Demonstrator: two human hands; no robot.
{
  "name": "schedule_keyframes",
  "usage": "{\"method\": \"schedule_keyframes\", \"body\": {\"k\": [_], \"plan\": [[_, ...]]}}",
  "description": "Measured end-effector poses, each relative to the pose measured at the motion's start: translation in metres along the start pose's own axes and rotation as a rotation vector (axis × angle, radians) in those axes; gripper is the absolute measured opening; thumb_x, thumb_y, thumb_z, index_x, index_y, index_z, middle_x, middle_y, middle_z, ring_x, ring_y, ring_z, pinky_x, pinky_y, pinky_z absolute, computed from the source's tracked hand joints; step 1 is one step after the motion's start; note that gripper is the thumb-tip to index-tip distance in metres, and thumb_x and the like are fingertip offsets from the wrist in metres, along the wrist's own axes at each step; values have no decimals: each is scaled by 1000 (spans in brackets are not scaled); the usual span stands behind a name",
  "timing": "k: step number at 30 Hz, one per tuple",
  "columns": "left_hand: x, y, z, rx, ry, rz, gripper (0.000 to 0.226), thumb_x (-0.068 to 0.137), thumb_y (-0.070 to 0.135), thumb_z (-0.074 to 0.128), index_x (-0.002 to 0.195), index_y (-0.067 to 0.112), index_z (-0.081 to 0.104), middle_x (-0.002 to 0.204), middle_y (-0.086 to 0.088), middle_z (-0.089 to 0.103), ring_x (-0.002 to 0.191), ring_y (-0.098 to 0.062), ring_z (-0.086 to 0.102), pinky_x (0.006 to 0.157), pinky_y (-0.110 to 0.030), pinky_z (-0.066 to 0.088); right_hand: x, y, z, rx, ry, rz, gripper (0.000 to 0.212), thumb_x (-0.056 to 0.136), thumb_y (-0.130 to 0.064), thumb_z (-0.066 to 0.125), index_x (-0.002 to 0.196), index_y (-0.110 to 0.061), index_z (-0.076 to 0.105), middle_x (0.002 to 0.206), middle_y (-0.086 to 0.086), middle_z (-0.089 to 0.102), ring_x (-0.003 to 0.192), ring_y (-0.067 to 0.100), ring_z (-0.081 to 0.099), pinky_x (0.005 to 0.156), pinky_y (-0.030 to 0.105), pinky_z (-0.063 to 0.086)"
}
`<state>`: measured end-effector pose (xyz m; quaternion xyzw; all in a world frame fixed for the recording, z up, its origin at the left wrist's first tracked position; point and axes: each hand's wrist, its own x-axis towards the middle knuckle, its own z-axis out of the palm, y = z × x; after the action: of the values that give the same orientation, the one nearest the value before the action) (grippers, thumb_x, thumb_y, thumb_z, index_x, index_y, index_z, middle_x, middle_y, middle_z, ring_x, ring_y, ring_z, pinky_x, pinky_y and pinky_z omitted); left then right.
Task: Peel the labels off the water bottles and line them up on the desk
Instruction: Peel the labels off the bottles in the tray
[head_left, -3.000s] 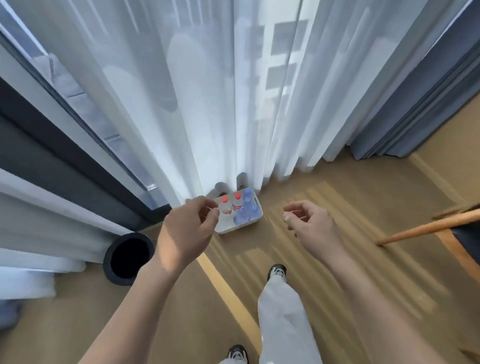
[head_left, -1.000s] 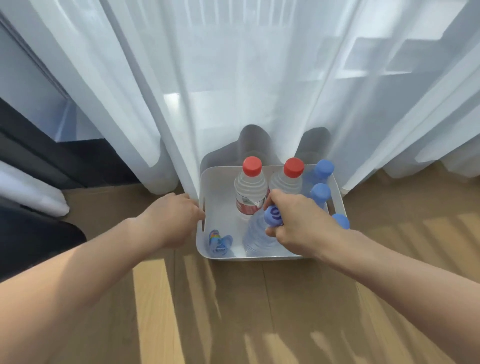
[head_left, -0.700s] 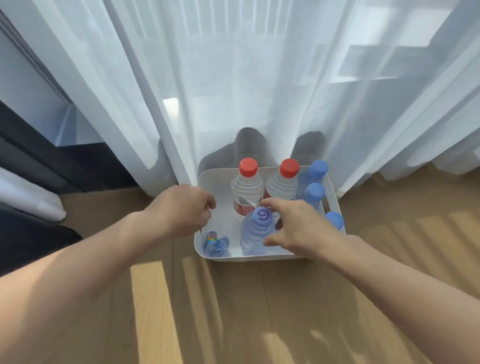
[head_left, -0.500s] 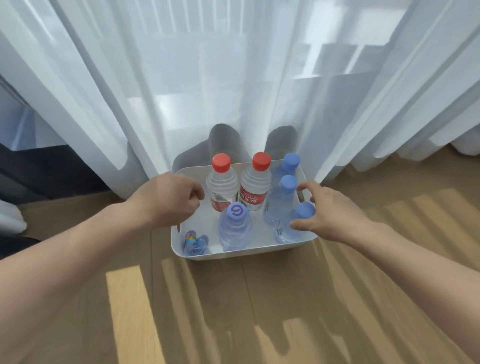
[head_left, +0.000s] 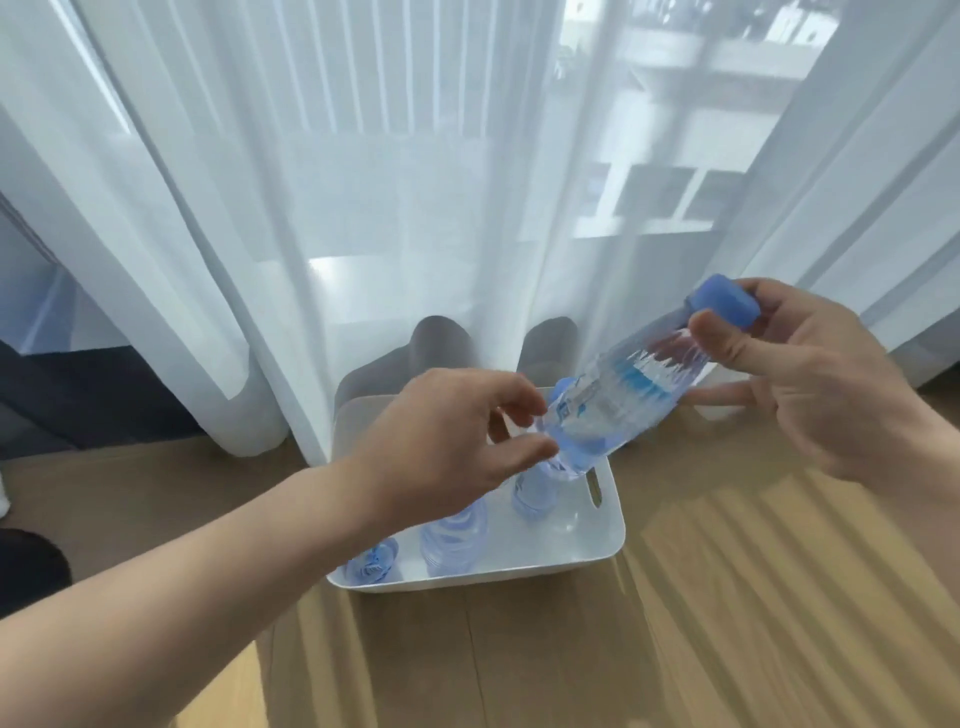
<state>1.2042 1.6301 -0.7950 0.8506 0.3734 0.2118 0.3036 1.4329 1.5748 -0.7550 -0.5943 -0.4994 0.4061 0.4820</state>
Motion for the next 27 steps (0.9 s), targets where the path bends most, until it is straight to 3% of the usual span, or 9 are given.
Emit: {"method": "schedule_keyframes", "body": {"k": [2,6,10,13,16,18,21,23,27], "plan": [[2,4,4,-25,13,4,38,70,44,73,102,24,67,78,22,57,68,7,58,65,-9,48,4,0,3,79,-2,-25,62,42,-59,81,88,-20,70,89,1,71,89,19,70,65,35,59],[4,-2,-2,-63,186,-5,39,66,46,75,96,21,69,79,15,65,85,-6,60,71,-17,49,4,0,18,172,21,-9,49,51,-52,76,85,-18,71,89,6,71,94,25,69,65,41,59],[-7,-6,-5,-55,129,30,54,57,65,70,95,28,70,83,17,71,83,-5,64,66,-20,52,3,1,37,328,47,66,30,62,-47,63,74,-21,72,80,-1,74,85,19,70,65,42,58],[-16,-4,-2,-186,83,-77,61,51,72,68,101,37,63,93,24,68,91,3,62,68,-21,55,4,0,60,551,98,167,28,79,-40,52,83,-16,66,83,1,68,87,19,66,69,42,60],[-23,4,1,-29,88,-20,68,52,73,65,106,32,58,97,22,68,90,0,63,69,-20,56,6,-1,74,562,201,194,32,91,-38,44,84,-14,63,81,1,66,83,17,64,66,37,60],[-23,8,0,-56,94,-18,62,57,67,66,107,30,58,94,19,70,91,0,62,68,-15,54,7,-1,76,620,207,199,34,93,-38,41,82,-13,61,77,1,65,78,16,64,69,37,59],[-17,12,-5,-579,-81,-269,26,81,43,59,102,29,66,94,7,74,86,-4,68,69,-17,55,5,-3,74,735,170,221,42,89,-47,42,76,-13,63,66,1,64,64,18,64,68,35,54],[-14,16,-7,-818,-223,-424,26,93,25,47,102,22,71,101,-2,75,86,-11,69,72,-21,56,4,-6,75,753,91,222,40,74,-55,56,61,-17,61,54,-1,59,53,17,59,62,32,52],[-16,19,-1,-880,-307,-467,29,94,14,45,108,13,70,105,-5,75,87,-13,68,72,-18,56,2,-10,73,789,-100,237,17,59,-25,65,55,-18,51,45,-3,52,44,15,56,56,28,53]]}}
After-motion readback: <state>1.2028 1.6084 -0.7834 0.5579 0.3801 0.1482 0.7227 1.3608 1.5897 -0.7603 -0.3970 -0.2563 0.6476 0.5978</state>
